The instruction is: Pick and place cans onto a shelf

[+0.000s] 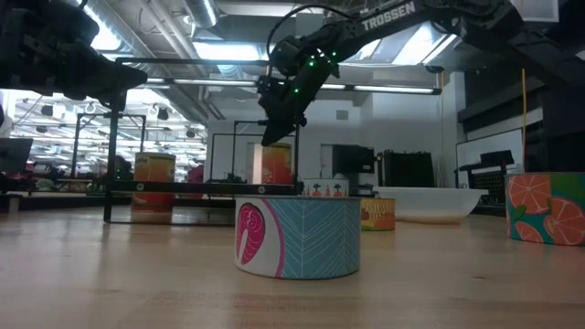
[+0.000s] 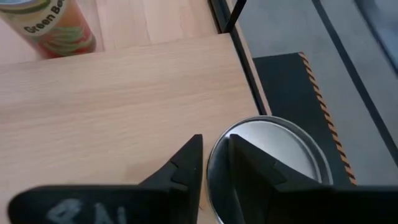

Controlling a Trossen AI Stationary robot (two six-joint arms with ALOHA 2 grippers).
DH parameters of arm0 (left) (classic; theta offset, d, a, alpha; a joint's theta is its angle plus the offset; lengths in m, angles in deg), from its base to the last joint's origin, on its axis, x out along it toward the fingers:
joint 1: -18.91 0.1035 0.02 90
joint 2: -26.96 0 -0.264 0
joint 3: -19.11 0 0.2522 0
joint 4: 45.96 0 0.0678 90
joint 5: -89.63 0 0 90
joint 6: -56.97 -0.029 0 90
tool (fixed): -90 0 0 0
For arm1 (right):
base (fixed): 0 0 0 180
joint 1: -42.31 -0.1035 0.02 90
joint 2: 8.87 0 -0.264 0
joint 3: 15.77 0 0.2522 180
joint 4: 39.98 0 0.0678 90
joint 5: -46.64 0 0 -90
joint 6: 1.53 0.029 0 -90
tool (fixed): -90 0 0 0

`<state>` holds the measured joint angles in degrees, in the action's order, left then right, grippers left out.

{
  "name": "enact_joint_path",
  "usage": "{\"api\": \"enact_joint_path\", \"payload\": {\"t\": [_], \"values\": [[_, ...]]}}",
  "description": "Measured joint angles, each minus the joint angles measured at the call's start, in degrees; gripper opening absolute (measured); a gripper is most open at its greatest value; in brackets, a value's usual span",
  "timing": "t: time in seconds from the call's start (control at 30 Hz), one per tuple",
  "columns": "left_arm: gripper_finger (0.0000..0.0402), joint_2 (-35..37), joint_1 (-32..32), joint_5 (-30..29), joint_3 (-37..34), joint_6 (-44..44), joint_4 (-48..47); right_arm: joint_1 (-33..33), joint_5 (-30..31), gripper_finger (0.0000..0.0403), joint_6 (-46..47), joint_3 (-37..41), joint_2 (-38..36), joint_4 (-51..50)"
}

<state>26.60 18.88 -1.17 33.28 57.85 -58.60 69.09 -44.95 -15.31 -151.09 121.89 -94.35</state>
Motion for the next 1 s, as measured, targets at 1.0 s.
{"api": "enact_joint_path", "payload": {"t": [1.0], "values": [[0.0,0.0,0.0,0.0,0.0,0.0,0.0,0.4,-9.3,0.0002,-9.7,-1.5,-1.4,-9.7]]}}
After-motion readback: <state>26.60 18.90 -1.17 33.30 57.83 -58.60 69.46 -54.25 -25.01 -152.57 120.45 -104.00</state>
